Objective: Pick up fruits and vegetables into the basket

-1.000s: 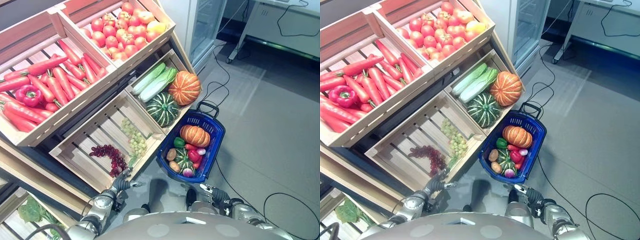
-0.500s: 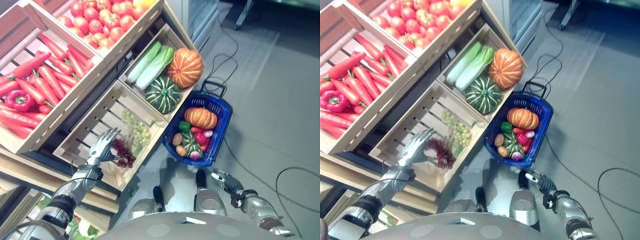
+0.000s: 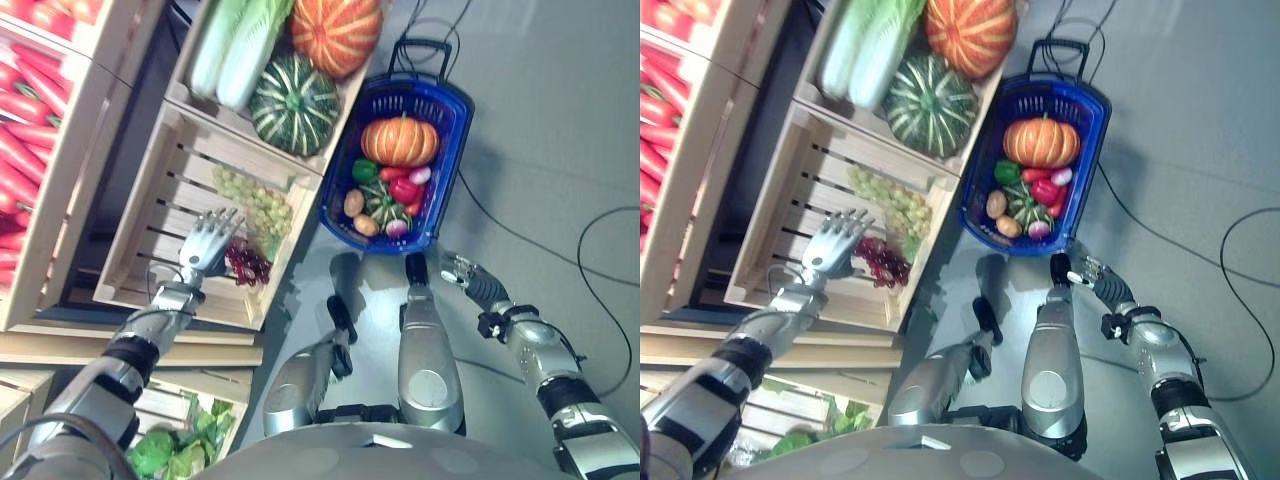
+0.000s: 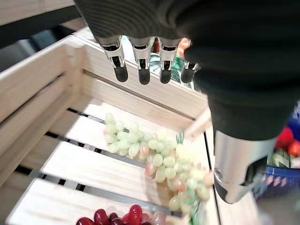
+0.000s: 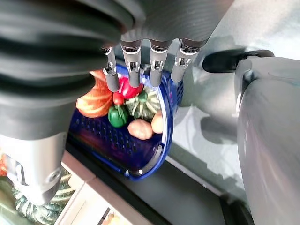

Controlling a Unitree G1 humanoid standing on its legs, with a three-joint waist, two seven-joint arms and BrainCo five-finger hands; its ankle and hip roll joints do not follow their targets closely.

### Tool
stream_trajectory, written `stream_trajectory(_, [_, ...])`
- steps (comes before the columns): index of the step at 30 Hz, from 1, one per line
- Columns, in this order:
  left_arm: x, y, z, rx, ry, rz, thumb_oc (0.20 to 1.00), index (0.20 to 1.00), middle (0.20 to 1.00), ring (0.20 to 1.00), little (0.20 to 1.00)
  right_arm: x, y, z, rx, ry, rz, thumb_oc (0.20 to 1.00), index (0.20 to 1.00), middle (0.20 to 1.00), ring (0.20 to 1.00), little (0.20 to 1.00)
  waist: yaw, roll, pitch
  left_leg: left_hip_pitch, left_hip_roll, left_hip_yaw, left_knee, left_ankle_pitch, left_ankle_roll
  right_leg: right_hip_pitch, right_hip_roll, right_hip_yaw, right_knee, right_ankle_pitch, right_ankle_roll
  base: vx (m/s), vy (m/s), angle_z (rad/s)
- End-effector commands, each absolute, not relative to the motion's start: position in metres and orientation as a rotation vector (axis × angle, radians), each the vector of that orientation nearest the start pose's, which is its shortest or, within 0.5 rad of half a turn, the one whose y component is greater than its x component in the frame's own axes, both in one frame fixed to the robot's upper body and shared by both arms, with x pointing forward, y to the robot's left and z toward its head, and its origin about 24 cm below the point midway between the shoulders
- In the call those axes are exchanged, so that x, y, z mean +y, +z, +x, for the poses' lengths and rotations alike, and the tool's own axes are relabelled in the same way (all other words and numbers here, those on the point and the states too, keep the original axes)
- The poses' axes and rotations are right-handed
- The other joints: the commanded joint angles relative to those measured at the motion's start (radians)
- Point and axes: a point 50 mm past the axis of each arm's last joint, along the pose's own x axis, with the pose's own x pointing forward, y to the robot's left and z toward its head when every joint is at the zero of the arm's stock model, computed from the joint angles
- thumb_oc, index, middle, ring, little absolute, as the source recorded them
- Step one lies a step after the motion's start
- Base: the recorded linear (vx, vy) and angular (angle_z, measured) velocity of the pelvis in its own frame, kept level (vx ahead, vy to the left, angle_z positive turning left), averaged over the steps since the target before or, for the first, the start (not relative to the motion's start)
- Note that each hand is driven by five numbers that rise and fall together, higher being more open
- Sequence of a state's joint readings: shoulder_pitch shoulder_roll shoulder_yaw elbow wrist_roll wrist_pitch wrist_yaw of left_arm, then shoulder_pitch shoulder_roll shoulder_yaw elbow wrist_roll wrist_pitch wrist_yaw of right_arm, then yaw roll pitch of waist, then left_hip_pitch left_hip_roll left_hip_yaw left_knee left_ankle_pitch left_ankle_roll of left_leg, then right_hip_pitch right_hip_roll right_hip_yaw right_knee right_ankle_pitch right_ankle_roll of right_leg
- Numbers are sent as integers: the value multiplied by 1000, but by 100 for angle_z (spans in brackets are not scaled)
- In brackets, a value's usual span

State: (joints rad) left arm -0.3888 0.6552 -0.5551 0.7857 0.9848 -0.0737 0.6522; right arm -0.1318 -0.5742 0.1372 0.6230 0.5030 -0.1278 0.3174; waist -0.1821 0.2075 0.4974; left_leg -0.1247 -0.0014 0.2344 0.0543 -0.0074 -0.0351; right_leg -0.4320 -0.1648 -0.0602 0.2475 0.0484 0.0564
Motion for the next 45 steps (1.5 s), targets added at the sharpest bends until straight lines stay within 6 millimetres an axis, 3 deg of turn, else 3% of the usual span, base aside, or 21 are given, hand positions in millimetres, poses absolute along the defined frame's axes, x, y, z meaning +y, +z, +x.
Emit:
stream_trajectory(1, [288, 15, 280, -161, -42, 1994, 1000, 1000, 1000, 1000, 1000, -266, 1, 253, 262, 168, -17, 1000, 1000, 1000, 1000, 1000, -21, -50, -23, -181, 22, -16, 190, -36, -29, -24, -25, -30, 131, -146, 36, -77, -31, -9])
stream_trajectory(6, [290, 23, 290, -145, -28, 2037, 1000, 1000, 1000, 1000, 1000, -261, 26, 269, 157, 172, -15, 1000, 1000, 1000, 1000, 1000, -26, -57, 15, -273, 28, -6, 243, -33, -33, -111, -13, -24, 170, -140, 30, -41, -19, -2])
stream_trajectory(8, [290, 25, 295, -118, -32, 2049, 1000, 1000, 1000, 1000, 1000, -259, 36, 275, 116, 170, -9, 1000, 1000, 1000, 1000, 1000, -27, -59, 22, -319, 29, -14, 284, -59, -42, -153, -7, -12, 206, -167, 35, 21, -5, -1])
stream_trajectory(10, [291, 26, 297, -95, -33, 2055, 1000, 1000, 1000, 1000, 1000, -257, 43, 278, 89, 173, -7, 1000, 1000, 1000, 1000, 1000, -29, -63, 23, -363, 31, -5, 298, -38, -34, -193, -3, -13, 210, -141, 25, -43, -6, 1])
stream_trajectory(13, [296, 27, 300, -21, -37, 2082, 1000, 1000, 1000, 1000, 1000, -254, 51, 281, 52, 170, 7, 1000, 1000, 1000, 1000, 1000, -28, -72, 23, -410, 36, -12, 348, -73, -40, -232, 4, -5, 251, -174, 29, 39, -26, 0])
stream_trajectory(23, [317, 20, 296, 262, 11, 2152, 1000, 1000, 1000, 1000, 1000, -250, 79, 291, -68, 156, 26, 1000, 1000, 1000, 1000, 1000, -23, -96, 23, -572, 60, -21, 453, -101, -31, -375, 12, 7, 313, -172, 27, -1, -3, 0])
stream_trajectory(29, [334, 27, 291, 351, 161, 2176, 1000, 1000, 1000, 1000, 1000, -248, 93, 293, -133, 142, 39, 1000, 1000, 1000, 1000, 1000, -19, -108, 23, -643, 67, -30, 487, -109, -28, -439, 15, 12, 327, -163, 30, 1, 0, -4])
stream_trajectory(35, [342, 35, 290, 350, 270, 2184, 1000, 1000, 1000, 1000, 1000, -249, 100, 293, -172, 130, 41, 1000, 1000, 1000, 1000, 1000, -18, -112, 23, -683, 70, -40, 512, -117, -27, -474, 15, 16, 343, -162, 31, 0, 0, 0])
stream_trajectory(37, [346, 50, 294, 325, 397, 2185, 1000, 1000, 1000, 1000, 1000, -248, 109, 294, -218, 119, 42, 1000, 1000, 1000, 1000, 1000, -16, -120, 23, -730, 73, -50, 536, -124, -25, -516, 17, 17, 362, -160, 31, 0, 0, 0])
stream_trajectory(45, [344, 75, 307, 214, 560, 2157, 1000, 1000, 1000, 1000, 1000, -245, 116, 295, -274, 106, 53, 1000, 1000, 1000, 1000, 1000, -11, -138, 23, -807, 77, -71, 576, -136, -21, -581, 29, 18, 400, -162, 29, 1, -6, 1])
